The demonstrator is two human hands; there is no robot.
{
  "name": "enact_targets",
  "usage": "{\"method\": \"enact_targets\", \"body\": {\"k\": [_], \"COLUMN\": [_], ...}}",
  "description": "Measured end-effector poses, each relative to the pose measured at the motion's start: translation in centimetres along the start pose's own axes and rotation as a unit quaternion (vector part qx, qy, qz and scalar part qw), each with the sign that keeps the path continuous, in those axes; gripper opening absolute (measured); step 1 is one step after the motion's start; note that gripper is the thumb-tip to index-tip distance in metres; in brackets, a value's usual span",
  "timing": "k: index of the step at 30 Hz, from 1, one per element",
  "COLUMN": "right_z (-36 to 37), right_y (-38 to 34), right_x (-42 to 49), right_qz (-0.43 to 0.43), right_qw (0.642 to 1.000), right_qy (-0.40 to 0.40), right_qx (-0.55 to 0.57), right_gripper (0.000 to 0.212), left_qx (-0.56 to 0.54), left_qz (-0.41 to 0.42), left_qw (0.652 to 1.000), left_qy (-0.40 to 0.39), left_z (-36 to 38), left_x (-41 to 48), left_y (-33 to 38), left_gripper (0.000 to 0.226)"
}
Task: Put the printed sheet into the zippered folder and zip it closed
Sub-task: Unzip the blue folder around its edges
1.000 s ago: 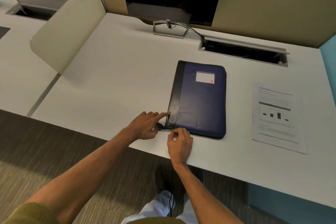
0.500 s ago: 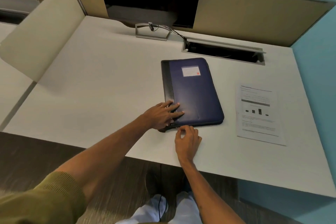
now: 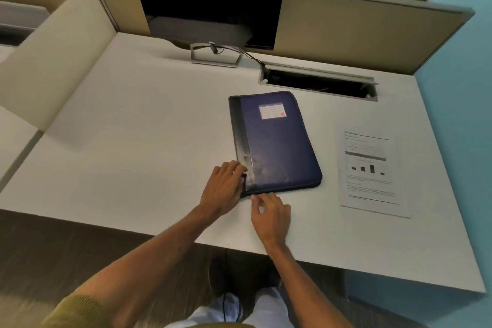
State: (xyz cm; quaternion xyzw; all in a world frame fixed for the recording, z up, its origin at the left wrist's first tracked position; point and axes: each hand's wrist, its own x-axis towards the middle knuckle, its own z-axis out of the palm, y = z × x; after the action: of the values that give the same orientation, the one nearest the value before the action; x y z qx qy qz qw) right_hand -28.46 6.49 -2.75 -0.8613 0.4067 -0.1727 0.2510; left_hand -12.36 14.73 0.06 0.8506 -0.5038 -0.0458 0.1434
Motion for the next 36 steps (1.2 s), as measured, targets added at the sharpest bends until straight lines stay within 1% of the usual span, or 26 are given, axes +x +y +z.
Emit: {"method": "enact_targets", "body": {"k": [1, 2, 4, 5, 6, 7, 9, 10, 11, 13, 16, 18, 20, 22, 24, 27, 30, 33, 36], "right_z": [-0.7, -1.4, -2.6, -3.1, -3.5, -3.7, -4.1, -4.2, -4.2, -4.1, -3.9, -3.8, -4.0, -4.4, -4.7, -4.9, -5.1, -5.5, -5.9], "right_y": [0.5, 0.9, 1.8, 2.2, 2.5, 2.9, 3.4, 3.5, 3.5, 3.3, 2.5, 2.2, 2.0, 1.7, 1.4, 1.3, 1.5, 1.2, 1.0], "right_x": [0.6, 1.4, 3.4, 4.5, 5.6, 6.6, 8.4, 9.1, 9.7, 10.4, 10.7, 10.8, 10.9, 11.2, 11.5, 11.6, 11.5, 11.5, 11.5], "right_qz": [-0.024, -0.044, -0.095, -0.13, -0.165, -0.198, -0.256, -0.281, -0.3, -0.321, -0.343, -0.361, -0.37, -0.379, -0.384, -0.376, -0.369, -0.373, -0.381], "right_qw": [1.0, 0.999, 0.995, 0.991, 0.984, 0.975, 0.948, 0.93, 0.914, 0.893, 0.881, 0.871, 0.865, 0.853, 0.843, 0.84, 0.841, 0.844, 0.839], "right_qy": [0.004, 0.011, 0.014, 0.0, -0.026, -0.064, -0.152, -0.191, -0.22, -0.242, -0.235, -0.231, -0.236, -0.248, -0.26, -0.276, -0.282, -0.273, -0.272], "right_qx": [-0.011, -0.017, -0.032, -0.044, -0.059, -0.075, -0.114, -0.139, -0.164, -0.2, -0.226, -0.24, -0.244, -0.258, -0.272, -0.278, -0.277, -0.273, -0.279], "right_gripper": [0.016, 0.015, 0.011, 0.014, 0.024, 0.037, 0.065, 0.073, 0.077, 0.077, 0.073, 0.07, 0.068, 0.066, 0.065, 0.066, 0.066, 0.065, 0.063], "left_qx": [-0.027, -0.048, -0.075, -0.083, -0.09, -0.097, -0.121, -0.138, -0.156, -0.188, -0.209, -0.209, -0.205, -0.192, -0.174, -0.123, -0.053, -0.014, 0.007], "left_qz": [-0.039, -0.068, -0.119, -0.144, -0.172, -0.205, -0.284, -0.325, -0.364, -0.428, -0.502, -0.527, -0.538, -0.538, -0.524, -0.474, -0.421, -0.398, -0.394], "left_qw": [0.998, 0.994, 0.987, 0.984, 0.979, 0.972, 0.949, 0.933, 0.915, 0.878, 0.826, 0.806, 0.797, 0.798, 0.812, 0.856, 0.894, 0.91, 0.914], "left_qy": [0.044, 0.071, 0.077, 0.068, 0.061, 0.057, 0.059, 0.066, 0.077, 0.106, 0.147, 0.167, 0.183, 0.192, 0.189, 0.168, 0.14, 0.114, 0.099], "left_z": [0.4, 0.9, 2.0, 2.7, 3.3, 3.9, 4.7, 4.9, 5.0, 5.0, 5.1, 5.6, 6.2, 6.5, 6.6, 6.4, 6.1, 5.7, 5.7], "left_x": [-1.4, -2.8, -4.9, -5.6, -6.2, -6.5, -6.7, -6.5, -6.2, -5.3, -3.4, -2.4, -2.0, -1.9, -2.1, -2.9, -3.5, -3.8, -4.7], "left_y": [0.5, 1.1, 2.5, 3.2, 3.9, 4.8, 6.8, 7.9, 9.0, 11.3, 13.6, 14.3, 14.5, 14.7, 14.6, 14.0, 12.9, 11.9, 10.7], "left_gripper": [0.021, 0.015, 0.016, 0.019, 0.023, 0.026, 0.031, 0.033, 0.034, 0.033, 0.032, 0.028, 0.021, 0.012, 0.007, 0.006, 0.013, 0.017, 0.018]}}
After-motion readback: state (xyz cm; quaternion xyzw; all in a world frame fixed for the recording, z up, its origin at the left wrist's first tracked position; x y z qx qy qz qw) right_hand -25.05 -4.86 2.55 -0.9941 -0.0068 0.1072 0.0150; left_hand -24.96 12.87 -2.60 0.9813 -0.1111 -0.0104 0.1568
